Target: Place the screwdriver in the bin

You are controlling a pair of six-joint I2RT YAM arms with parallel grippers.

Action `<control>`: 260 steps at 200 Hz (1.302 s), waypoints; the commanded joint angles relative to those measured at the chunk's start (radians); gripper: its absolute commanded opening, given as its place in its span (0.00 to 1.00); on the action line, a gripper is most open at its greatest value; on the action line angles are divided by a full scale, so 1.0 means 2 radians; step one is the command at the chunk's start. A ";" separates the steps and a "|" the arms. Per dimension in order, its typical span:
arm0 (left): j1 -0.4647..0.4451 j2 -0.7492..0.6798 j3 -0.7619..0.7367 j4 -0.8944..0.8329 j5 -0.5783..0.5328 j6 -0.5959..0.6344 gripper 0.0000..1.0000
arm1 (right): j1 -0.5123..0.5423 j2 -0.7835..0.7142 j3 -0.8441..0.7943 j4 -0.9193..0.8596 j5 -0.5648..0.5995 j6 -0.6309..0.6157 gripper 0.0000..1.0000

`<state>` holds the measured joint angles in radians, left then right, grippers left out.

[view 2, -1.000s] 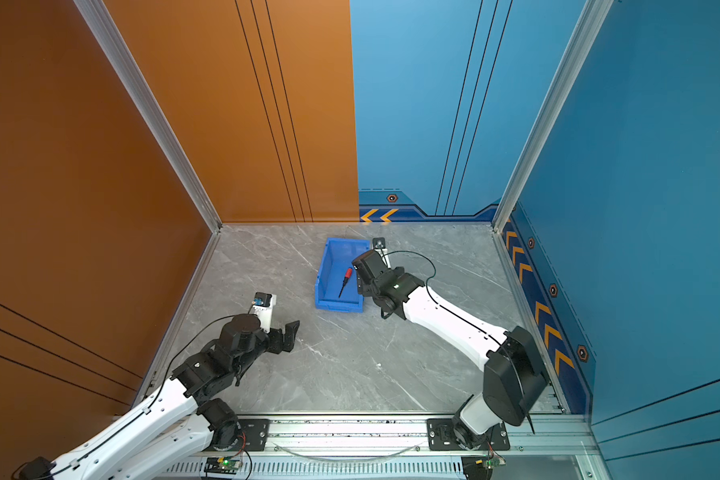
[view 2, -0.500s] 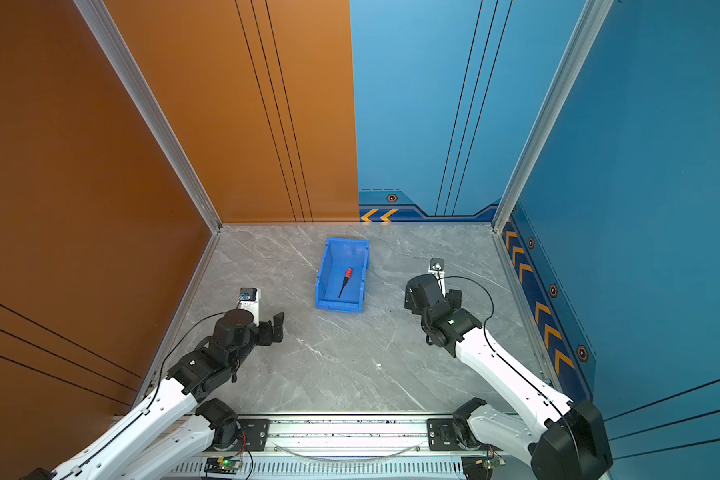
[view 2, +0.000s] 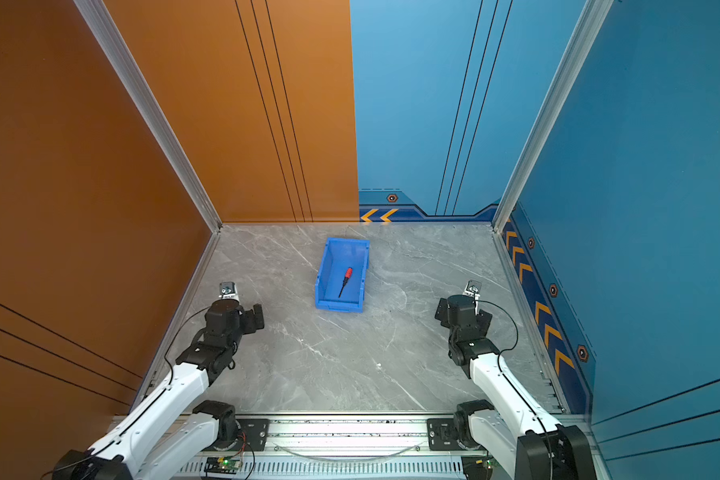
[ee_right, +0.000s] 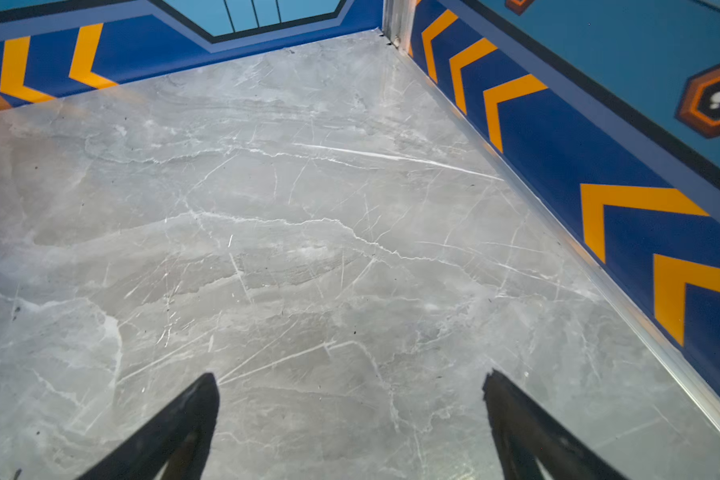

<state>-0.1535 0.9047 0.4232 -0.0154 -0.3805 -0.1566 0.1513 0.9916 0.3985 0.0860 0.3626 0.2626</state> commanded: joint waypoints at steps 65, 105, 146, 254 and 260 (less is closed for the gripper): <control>0.030 0.160 -0.016 0.205 0.037 0.046 0.98 | -0.027 0.151 -0.004 0.231 -0.050 -0.097 1.00; 0.046 0.216 0.002 0.274 0.068 0.059 0.98 | -0.036 0.236 0.035 0.297 -0.055 -0.110 1.00; 0.059 0.257 0.014 0.329 0.098 0.065 0.98 | -0.042 0.258 0.015 0.348 -0.055 -0.100 1.00; 0.061 0.330 -0.021 0.468 0.119 0.084 0.98 | -0.053 0.277 -0.017 0.420 -0.068 -0.094 1.00; 0.061 0.330 -0.021 0.469 0.118 0.086 0.98 | -0.052 0.278 -0.017 0.421 -0.068 -0.094 1.00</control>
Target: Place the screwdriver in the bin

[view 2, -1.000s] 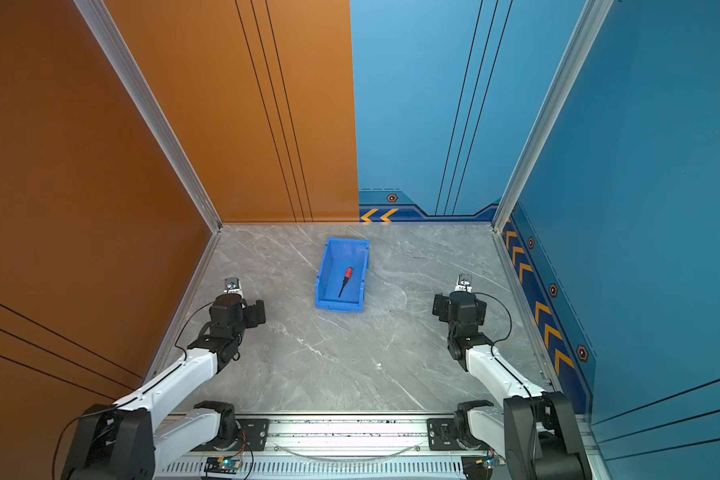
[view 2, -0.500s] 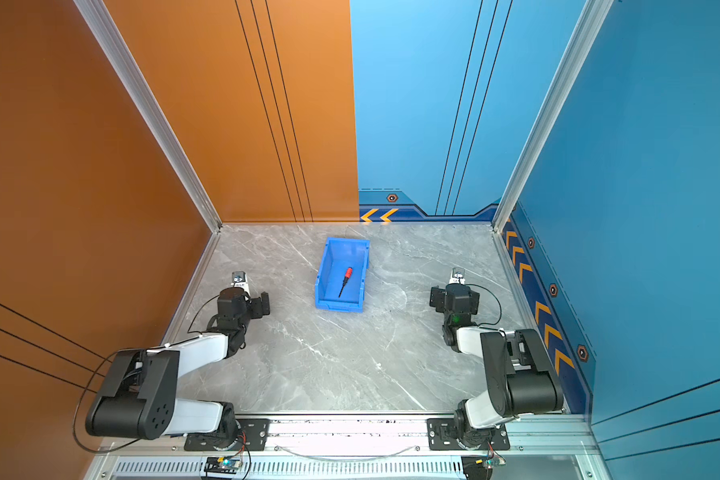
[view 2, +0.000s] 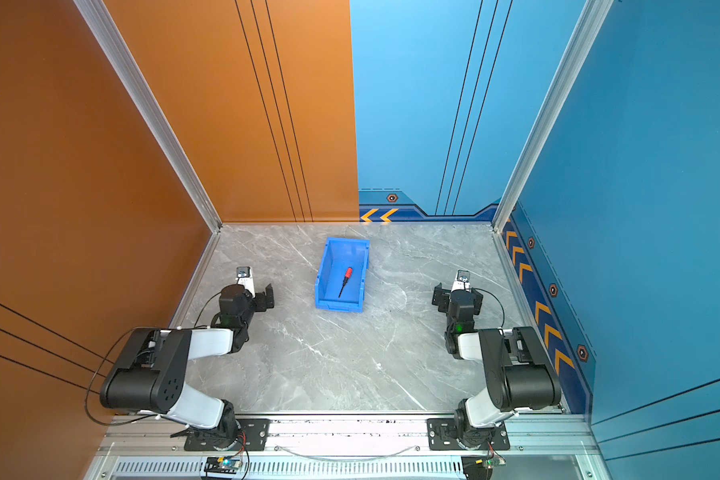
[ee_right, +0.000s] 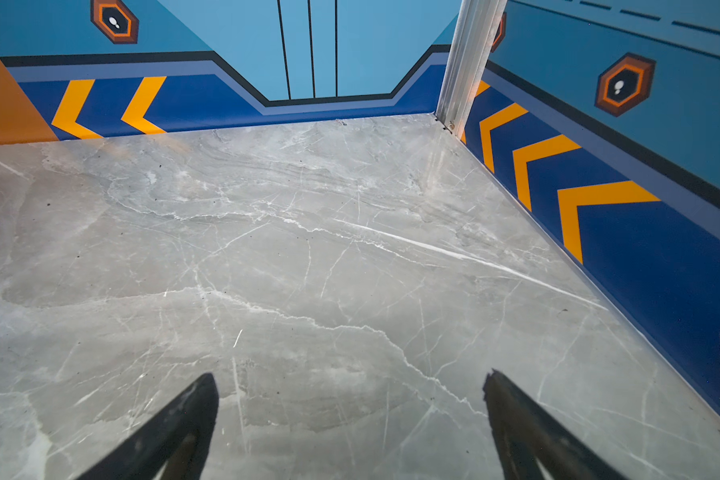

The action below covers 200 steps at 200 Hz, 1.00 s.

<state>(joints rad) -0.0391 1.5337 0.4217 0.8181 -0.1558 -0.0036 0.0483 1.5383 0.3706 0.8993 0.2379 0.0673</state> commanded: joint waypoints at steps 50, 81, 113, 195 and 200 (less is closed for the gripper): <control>0.004 0.015 -0.019 0.050 0.006 0.010 0.98 | -0.003 0.004 -0.006 0.019 -0.008 0.006 1.00; 0.000 0.014 -0.020 0.050 -0.009 0.008 0.98 | -0.013 0.002 -0.021 0.046 -0.019 0.014 1.00; -0.001 0.015 -0.020 0.051 -0.011 0.008 0.98 | -0.014 0.003 -0.026 0.054 -0.023 0.015 1.00; -0.002 0.014 -0.021 0.051 -0.010 0.008 0.98 | -0.015 0.006 -0.011 0.030 -0.110 -0.017 1.00; -0.001 0.014 -0.020 0.051 -0.010 0.008 0.98 | -0.015 0.006 -0.006 0.021 -0.103 -0.014 1.00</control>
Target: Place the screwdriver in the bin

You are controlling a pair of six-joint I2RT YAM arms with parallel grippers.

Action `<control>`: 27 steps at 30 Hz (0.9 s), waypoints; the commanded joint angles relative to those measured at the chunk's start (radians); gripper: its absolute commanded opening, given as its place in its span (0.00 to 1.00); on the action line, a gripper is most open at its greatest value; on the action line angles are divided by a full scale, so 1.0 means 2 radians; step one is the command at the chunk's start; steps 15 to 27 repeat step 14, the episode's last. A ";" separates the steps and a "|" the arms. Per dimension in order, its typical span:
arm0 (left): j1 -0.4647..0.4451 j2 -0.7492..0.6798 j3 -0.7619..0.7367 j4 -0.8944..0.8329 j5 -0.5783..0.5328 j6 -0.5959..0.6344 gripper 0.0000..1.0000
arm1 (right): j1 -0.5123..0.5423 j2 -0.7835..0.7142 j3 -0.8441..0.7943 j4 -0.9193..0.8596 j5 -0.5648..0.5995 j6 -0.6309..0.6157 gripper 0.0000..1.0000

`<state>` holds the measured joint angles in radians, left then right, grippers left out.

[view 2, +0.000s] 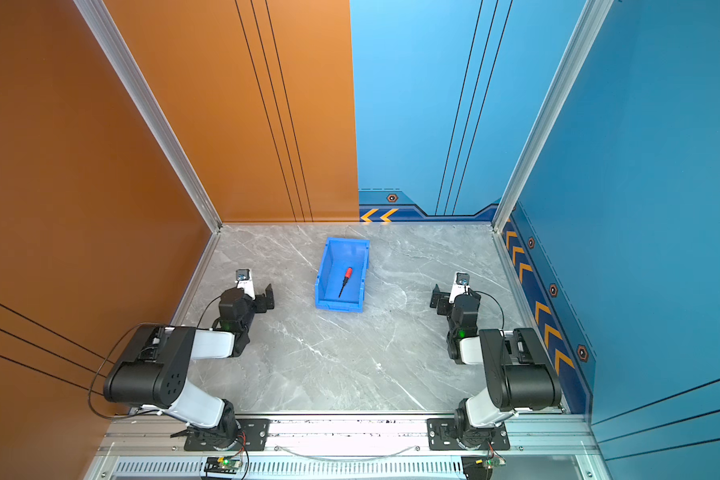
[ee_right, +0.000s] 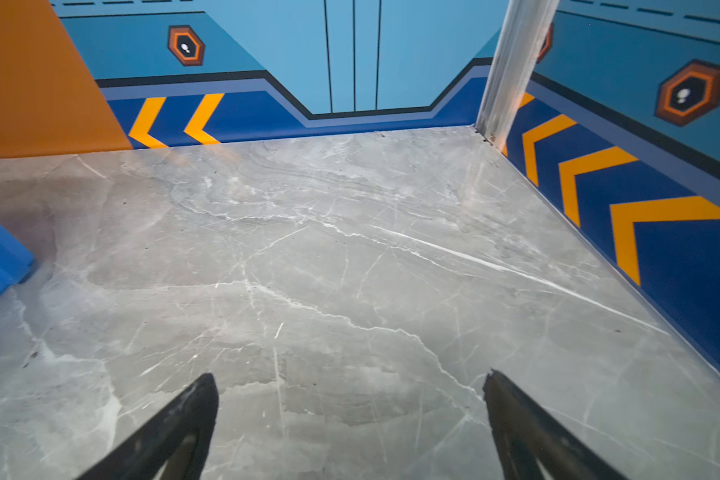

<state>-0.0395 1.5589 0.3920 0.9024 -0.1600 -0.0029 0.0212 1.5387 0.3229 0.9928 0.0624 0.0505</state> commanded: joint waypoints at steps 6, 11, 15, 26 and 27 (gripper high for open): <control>-0.001 0.001 -0.005 0.009 -0.007 0.008 0.98 | -0.004 0.006 0.029 -0.047 0.004 0.006 1.00; 0.003 0.003 -0.002 0.007 0.000 0.006 0.98 | -0.004 0.006 0.028 -0.047 0.004 0.006 1.00; 0.000 0.002 -0.005 0.008 -0.006 0.007 0.98 | -0.003 0.006 0.029 -0.047 0.006 0.006 1.00; 0.000 0.002 -0.005 0.008 -0.006 0.007 0.98 | -0.003 0.006 0.029 -0.047 0.006 0.006 1.00; 0.000 0.002 -0.005 0.008 -0.006 0.007 0.98 | -0.003 0.006 0.029 -0.047 0.006 0.006 1.00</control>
